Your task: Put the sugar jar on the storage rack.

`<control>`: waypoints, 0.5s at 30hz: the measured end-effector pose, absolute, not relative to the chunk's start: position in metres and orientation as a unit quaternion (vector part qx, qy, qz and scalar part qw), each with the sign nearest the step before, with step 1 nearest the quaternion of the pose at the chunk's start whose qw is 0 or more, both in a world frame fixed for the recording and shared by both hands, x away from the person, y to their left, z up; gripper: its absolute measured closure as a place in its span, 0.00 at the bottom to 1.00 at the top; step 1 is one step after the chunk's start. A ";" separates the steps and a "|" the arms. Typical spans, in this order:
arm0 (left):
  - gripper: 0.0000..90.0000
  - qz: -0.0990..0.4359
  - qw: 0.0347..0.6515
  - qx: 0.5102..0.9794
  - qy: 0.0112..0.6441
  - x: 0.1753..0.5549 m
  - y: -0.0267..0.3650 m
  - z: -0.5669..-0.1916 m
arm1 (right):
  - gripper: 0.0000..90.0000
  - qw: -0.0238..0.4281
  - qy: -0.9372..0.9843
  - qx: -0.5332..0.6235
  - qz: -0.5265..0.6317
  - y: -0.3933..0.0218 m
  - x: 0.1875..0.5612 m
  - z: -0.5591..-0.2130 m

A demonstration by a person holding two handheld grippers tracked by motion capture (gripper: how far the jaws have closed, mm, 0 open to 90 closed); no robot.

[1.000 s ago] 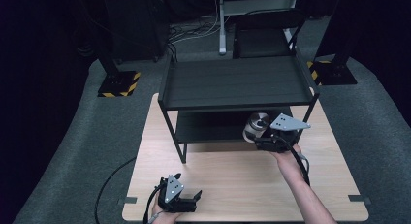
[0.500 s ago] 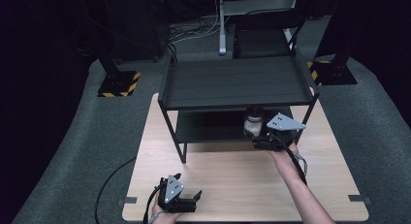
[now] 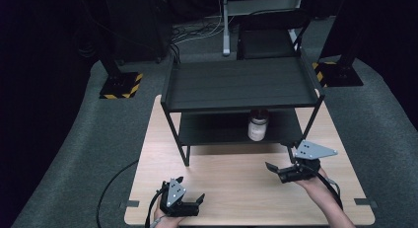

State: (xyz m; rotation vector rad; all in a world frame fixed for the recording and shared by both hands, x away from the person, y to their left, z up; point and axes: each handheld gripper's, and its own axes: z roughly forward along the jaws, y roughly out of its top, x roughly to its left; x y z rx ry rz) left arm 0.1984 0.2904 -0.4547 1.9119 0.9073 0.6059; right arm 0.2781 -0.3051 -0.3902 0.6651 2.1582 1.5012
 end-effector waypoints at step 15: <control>0.04 0.248 0.449 0.778 0.364 0.197 0.287 -0.454 | 0.01 0.266 0.771 0.280 0.507 -0.354 0.218 -0.462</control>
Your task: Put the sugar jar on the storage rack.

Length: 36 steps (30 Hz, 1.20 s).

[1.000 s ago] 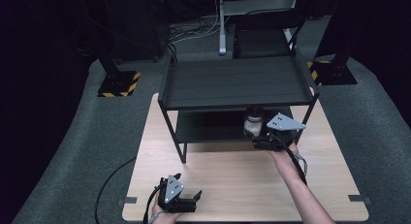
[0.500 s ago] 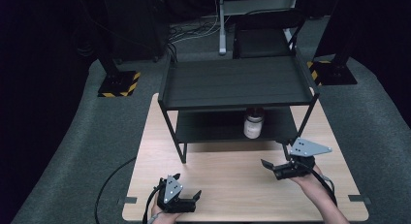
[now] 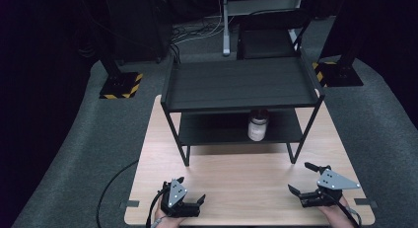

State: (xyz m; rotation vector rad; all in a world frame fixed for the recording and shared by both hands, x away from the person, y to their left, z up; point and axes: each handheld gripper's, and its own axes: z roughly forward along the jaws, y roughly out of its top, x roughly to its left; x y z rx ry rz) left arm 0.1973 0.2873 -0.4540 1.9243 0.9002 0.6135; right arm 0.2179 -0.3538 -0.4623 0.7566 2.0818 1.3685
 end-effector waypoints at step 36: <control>0.04 0.247 0.443 0.785 0.356 0.200 0.286 -0.453 | 0.03 0.246 0.777 0.333 0.475 -0.375 0.207 -0.474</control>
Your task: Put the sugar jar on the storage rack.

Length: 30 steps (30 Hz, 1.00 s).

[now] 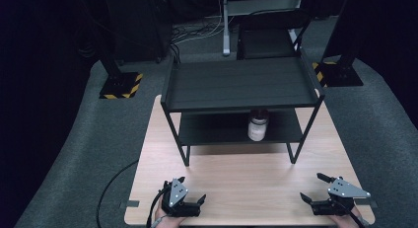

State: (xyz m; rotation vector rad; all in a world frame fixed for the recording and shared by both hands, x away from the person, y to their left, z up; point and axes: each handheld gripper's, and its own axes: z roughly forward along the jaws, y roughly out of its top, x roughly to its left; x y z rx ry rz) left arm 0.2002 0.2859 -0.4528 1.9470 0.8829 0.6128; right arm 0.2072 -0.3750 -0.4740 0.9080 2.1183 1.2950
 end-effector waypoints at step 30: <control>0.04 0.246 0.443 0.785 0.355 0.200 0.286 -0.453 | 0.03 0.243 0.778 0.333 0.474 -0.376 0.208 -0.474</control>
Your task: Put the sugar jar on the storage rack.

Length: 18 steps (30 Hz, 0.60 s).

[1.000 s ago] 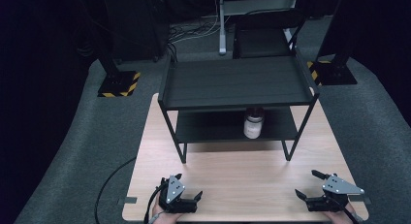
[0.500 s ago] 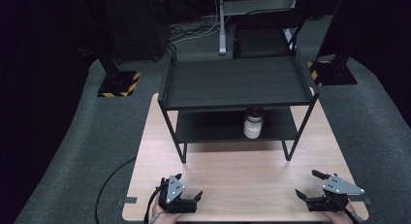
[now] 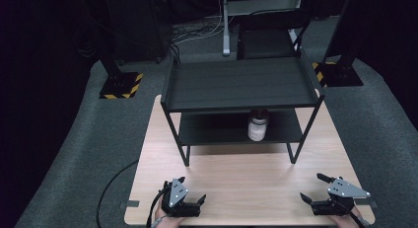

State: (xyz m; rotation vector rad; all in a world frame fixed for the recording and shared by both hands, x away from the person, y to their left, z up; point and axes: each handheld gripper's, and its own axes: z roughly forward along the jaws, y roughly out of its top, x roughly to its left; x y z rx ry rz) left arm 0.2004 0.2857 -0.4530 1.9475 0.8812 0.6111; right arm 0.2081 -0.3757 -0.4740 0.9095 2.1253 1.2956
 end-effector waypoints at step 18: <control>0.04 0.245 0.444 0.785 0.357 0.200 0.286 -0.453 | 0.03 0.240 0.780 0.333 0.473 -0.376 0.209 -0.474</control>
